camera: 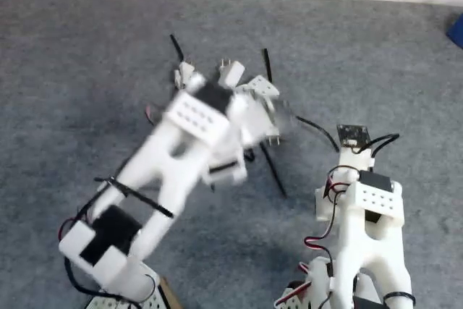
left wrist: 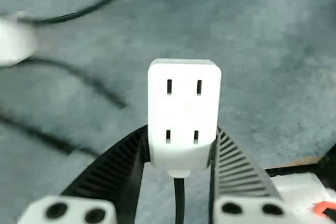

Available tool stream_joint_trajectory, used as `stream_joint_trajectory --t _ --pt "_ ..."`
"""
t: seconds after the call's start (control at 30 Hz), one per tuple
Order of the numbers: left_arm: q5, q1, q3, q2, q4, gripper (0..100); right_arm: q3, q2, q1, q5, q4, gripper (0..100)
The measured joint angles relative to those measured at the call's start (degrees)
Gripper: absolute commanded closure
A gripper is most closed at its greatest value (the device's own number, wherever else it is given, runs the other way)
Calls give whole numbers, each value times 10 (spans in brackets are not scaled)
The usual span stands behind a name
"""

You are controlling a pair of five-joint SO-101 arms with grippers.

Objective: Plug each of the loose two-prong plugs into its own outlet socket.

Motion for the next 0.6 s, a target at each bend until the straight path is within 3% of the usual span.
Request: stream_joint_trajectory --t 0.23,0.4,0.6 --pt "-35 51 210 -8 -152 993 0 0 0 0 0 932" --pt "-95 43 221 29 -216 993 4 0 0 0 0 932" --pt "-218 28 216 68 -229 993 4 0 0 0 0 932"
